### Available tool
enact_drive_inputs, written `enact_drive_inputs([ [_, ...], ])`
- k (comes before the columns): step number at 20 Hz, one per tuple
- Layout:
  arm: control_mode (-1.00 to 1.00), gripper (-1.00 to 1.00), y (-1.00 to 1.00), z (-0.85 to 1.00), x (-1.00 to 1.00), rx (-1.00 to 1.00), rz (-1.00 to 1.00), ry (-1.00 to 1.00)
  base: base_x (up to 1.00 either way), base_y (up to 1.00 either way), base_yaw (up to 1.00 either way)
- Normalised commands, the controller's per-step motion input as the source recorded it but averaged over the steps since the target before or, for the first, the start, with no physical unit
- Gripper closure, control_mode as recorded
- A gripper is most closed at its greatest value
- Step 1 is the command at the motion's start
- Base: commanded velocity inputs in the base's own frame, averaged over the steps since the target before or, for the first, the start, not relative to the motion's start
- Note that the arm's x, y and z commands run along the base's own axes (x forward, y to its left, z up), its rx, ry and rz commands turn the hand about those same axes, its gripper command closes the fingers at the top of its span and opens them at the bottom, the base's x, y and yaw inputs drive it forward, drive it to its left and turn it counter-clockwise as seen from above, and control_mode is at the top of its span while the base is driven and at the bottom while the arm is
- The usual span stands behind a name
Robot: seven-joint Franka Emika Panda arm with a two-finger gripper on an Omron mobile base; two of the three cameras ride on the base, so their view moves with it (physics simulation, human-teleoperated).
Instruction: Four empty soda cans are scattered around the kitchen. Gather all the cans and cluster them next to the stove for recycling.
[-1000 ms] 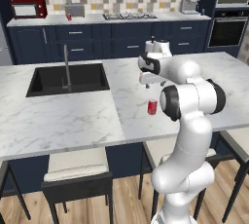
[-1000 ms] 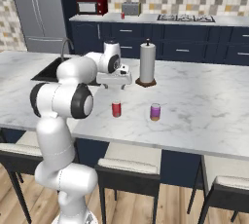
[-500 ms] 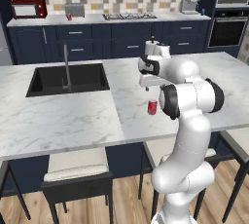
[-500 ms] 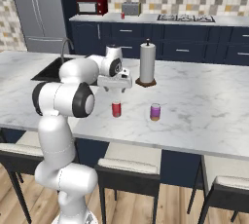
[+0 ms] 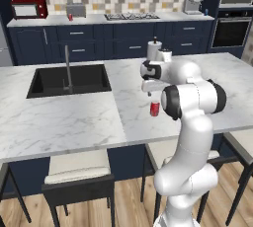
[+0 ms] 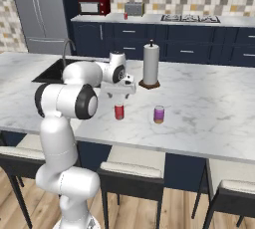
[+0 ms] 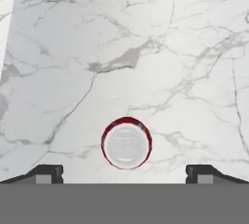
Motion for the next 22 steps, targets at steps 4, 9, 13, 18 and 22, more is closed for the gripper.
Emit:
enact_drive_inputs([
  [4, -1.00, -1.00, -0.02, -0.23, 0.10, 0.00, 0.00, 0.00, 0.00, 0.00, 0.00],
  [9, -1.00, -1.00, 0.00, -0.25, 0.09, 0.00, 0.00, 0.00, 0.00, 0.00, 0.00],
  [13, -1.00, -1.00, 0.00, -0.23, 0.10, 0.00, 0.00, 0.01, 0.00, 0.00, 0.00],
  [18, -1.00, -1.00, 0.00, -0.19, 0.09, 0.00, 0.00, 0.00, 0.00, 0.00, 0.00],
  [22, -1.00, -1.00, 0.00, -0.17, 0.09, 0.00, 0.00, 0.00, 0.00, 0.00, 0.00],
])
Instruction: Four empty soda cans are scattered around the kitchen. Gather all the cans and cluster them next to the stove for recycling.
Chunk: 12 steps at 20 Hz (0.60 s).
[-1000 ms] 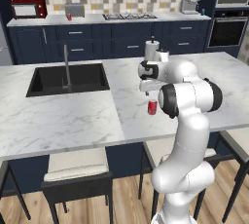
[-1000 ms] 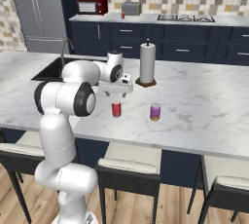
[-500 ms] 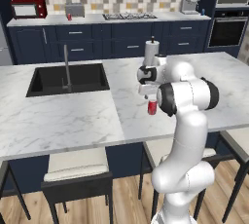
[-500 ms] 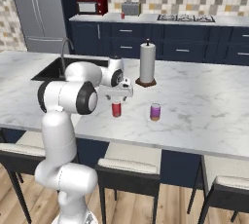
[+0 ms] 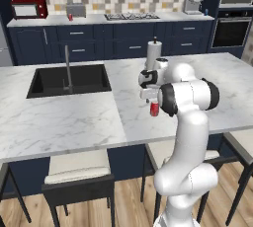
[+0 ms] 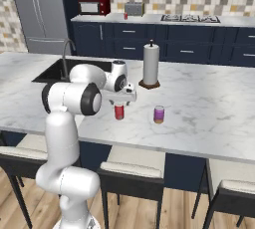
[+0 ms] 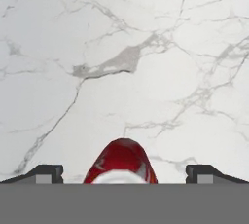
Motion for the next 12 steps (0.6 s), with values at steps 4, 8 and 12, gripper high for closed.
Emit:
enact_drive_inputs([
  [4, -1.00, -1.00, 0.00, -0.12, 0.04, 0.00, 0.00, 0.00, 0.00, 0.00, 0.00],
  [8, -1.00, -1.00, 0.00, -0.05, 0.01, 0.00, 0.00, 0.00, 0.00, 0.00, 0.00],
  [12, -1.00, -1.00, 0.00, 0.00, 0.01, 0.00, 0.00, 0.00, 0.00, 0.00, 0.00],
])
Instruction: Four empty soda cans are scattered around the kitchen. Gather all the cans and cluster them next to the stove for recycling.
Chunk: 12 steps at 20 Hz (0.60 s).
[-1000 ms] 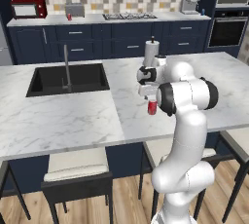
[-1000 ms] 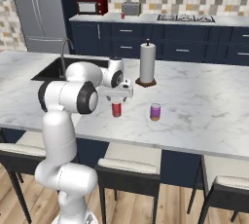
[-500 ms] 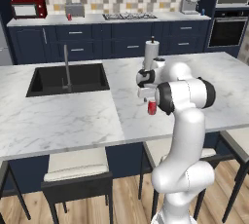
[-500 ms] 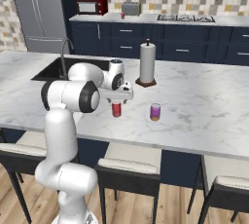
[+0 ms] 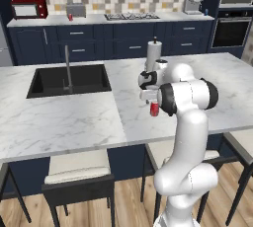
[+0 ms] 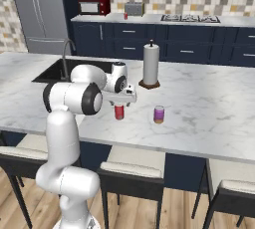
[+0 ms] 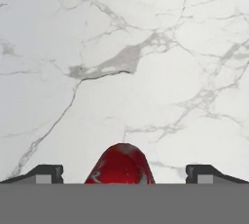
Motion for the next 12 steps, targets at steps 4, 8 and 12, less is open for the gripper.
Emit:
enact_drive_inputs([
  [4, -1.00, -1.00, 0.00, 0.00, 0.00, 0.00, 0.00, 0.05, 0.00, 0.00, 0.00],
  [8, -1.00, -1.00, 0.00, 0.00, 0.00, 0.00, 0.00, 0.10, 0.00, 0.00, 0.00],
  [12, -1.00, -1.00, 0.00, 0.00, 0.00, 0.00, 0.00, 0.13, 0.00, 0.00, 0.00],
])
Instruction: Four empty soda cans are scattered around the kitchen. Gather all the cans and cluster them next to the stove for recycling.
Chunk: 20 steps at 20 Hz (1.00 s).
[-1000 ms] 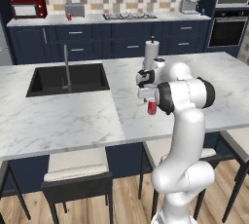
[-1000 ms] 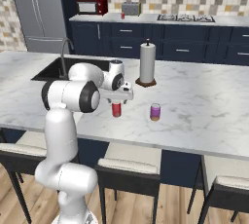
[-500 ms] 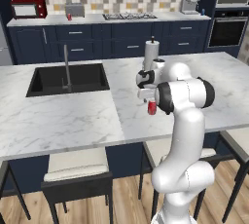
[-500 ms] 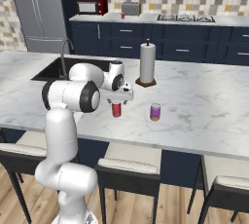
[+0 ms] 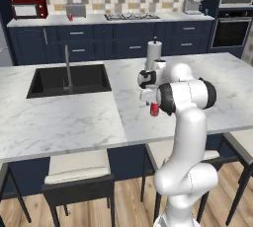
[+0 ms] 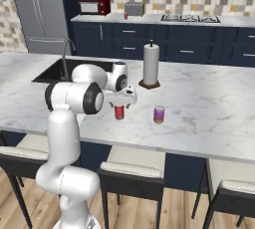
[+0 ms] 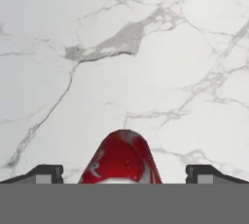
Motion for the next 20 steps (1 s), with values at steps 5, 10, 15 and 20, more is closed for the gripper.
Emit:
enact_drive_inputs([
  [5, -1.00, -1.00, 0.00, 0.00, 0.00, 0.00, 0.00, 0.08, 0.00, 0.00, 0.00],
  [10, -1.00, -1.00, 0.00, 0.00, 0.00, 0.00, 0.00, 0.06, 0.00, 0.00, 0.00],
  [15, -1.00, -1.00, 0.00, 0.00, -0.03, 0.00, -0.02, 0.07, 0.00, 0.00, 0.00],
  [20, -1.00, -1.00, 0.00, 0.00, -0.04, 0.00, -0.03, 0.07, 0.00, 0.00, 0.00],
])
